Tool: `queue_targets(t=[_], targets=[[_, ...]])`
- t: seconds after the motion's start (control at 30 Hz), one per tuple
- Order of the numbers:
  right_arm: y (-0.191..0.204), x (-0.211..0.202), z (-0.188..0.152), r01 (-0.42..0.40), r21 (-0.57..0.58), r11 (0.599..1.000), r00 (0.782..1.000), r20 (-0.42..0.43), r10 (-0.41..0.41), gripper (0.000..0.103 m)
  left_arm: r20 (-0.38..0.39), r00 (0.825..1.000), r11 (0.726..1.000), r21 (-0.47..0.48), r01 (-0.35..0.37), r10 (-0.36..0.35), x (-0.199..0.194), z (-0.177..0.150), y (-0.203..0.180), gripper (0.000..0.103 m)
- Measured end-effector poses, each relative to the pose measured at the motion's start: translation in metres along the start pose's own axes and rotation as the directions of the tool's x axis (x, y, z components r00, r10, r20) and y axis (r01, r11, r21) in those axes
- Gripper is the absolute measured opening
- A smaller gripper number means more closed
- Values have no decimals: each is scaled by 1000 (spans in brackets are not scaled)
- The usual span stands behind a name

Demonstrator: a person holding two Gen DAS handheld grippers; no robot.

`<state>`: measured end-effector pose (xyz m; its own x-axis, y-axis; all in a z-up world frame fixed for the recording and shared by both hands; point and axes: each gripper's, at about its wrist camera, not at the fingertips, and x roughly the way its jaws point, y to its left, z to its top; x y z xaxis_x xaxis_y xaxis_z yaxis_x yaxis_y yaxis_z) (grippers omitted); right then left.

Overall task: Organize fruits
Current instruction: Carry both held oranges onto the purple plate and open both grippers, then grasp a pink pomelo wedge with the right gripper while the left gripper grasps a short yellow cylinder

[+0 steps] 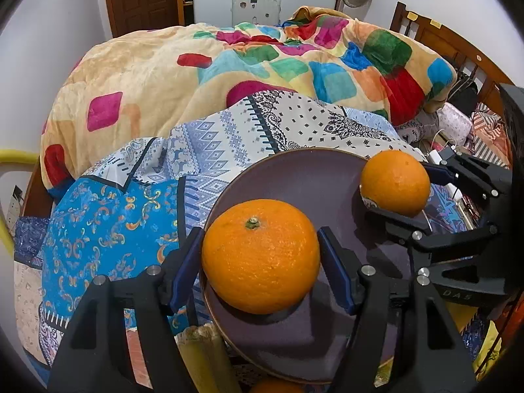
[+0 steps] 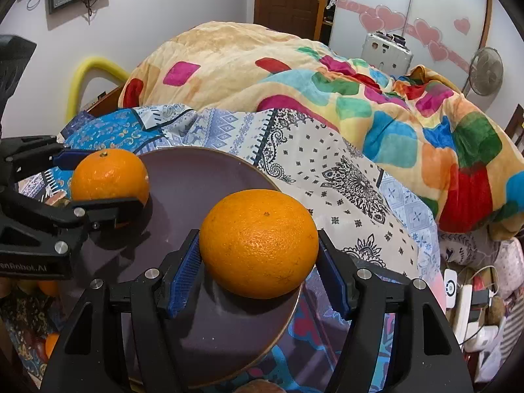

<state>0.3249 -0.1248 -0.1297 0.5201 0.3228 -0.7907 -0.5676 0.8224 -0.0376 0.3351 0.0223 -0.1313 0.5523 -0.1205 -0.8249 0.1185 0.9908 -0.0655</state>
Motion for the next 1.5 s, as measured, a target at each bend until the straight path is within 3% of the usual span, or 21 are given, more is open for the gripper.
queue_targets(t=[0.2,0.4,0.8,0.93,1.1,1.5], targets=[[0,-3,-3,-12,4,1000,1000,10,12,65,84,996,1000,-1,-16,16,-19,3,1,80],[7,-28,0,44,-32,999,995,90,-41,74,159,987,1000,-14,-28,30,-51,1,3,81],[26,-96,-13,69,3,998,972,226,-68,74,303,950,996,-12,-83,83,-124,-28,-3,91],[33,-116,-24,80,8,997,961,264,-79,83,311,948,997,-22,-70,73,-139,-44,0,93],[42,-135,-43,93,19,995,952,290,-95,84,304,948,996,-36,-85,92,-148,-66,4,94],[48,-122,-95,82,60,995,973,210,-92,84,204,974,993,-94,-77,95,-128,-125,23,93]])
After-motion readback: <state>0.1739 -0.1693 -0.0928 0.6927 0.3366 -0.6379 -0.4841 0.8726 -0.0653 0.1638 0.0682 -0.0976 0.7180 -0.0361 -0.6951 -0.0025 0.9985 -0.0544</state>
